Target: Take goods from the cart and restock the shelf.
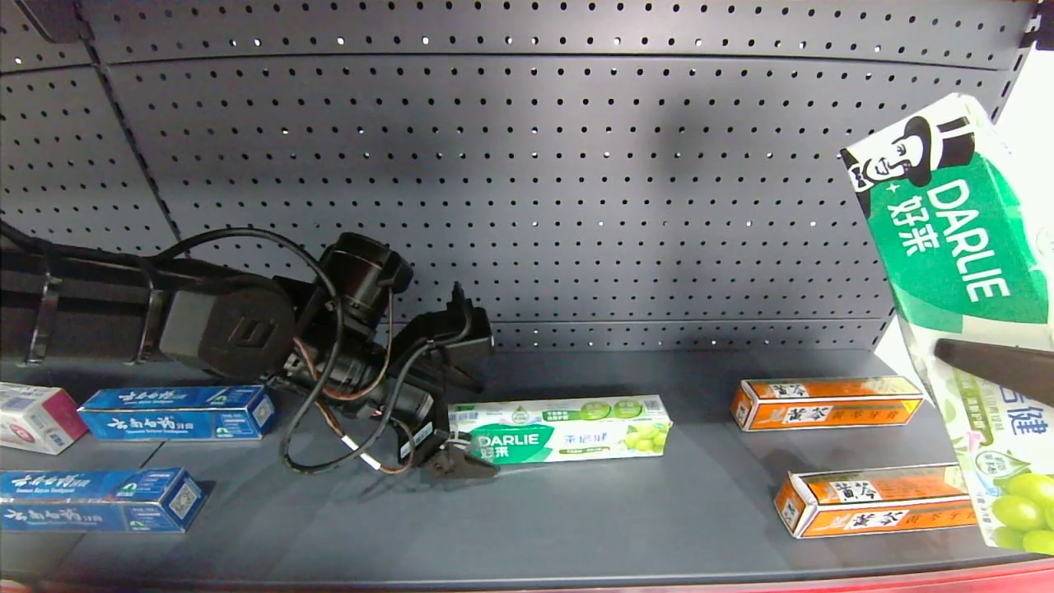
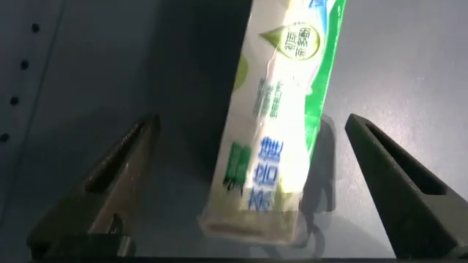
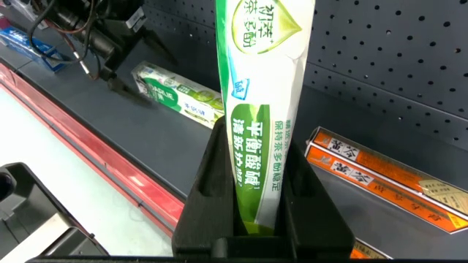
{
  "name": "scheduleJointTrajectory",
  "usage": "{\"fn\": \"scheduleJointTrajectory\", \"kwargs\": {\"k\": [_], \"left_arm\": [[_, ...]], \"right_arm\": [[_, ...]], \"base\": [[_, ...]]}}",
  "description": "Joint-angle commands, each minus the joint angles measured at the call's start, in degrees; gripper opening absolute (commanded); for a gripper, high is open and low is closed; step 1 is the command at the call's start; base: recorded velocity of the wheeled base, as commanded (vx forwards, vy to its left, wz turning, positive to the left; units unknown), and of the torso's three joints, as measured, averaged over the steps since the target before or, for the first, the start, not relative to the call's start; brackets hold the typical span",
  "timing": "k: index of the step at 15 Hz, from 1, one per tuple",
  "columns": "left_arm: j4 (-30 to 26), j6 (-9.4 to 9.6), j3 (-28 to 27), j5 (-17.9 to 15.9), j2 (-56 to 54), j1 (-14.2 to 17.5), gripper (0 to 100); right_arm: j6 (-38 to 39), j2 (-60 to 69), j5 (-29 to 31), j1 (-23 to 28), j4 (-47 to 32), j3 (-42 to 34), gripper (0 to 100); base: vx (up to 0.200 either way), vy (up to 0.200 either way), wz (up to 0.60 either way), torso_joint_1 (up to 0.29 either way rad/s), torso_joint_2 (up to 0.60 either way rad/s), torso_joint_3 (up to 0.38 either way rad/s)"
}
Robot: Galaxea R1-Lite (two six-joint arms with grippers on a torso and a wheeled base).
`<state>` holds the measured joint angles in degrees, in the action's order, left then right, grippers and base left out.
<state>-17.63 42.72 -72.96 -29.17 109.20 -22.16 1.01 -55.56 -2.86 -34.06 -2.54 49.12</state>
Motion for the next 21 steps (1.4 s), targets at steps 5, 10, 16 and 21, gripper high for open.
{"fn": "scheduleJointTrajectory", "kwargs": {"k": [5, 10, 16, 21], "left_arm": [[-0.04, -1.67, -1.48, -0.10, 0.75, -2.18, 0], [-0.57, -2.02, 0.10, -0.01, -3.47, -3.24, 0], [-0.48, -2.11, 8.62, -0.10, -11.47, -6.58, 0], [-0.30, -1.85, 13.28, -0.36, -14.63, -8.51, 0]], "right_arm": [[0.04, 0.37, 0.05, 0.13, -0.10, -0.07, 0], [0.04, 0.11, -0.04, 0.13, -0.10, -0.07, 0], [0.04, -0.07, 0.05, 0.22, -0.10, -0.16, 0], [0.04, -0.16, -0.04, 0.22, -0.10, -0.42, 0]], "base": [[0.000, 0.000, 0.00, 0.000, 0.00, 0.000], [0.000, 0.000, 0.00, 0.000, 0.00, 0.000], [0.000, 0.000, 0.00, 0.000, 0.00, 0.000], [0.000, 0.000, 0.00, 0.000, 0.00, 0.000]]}}
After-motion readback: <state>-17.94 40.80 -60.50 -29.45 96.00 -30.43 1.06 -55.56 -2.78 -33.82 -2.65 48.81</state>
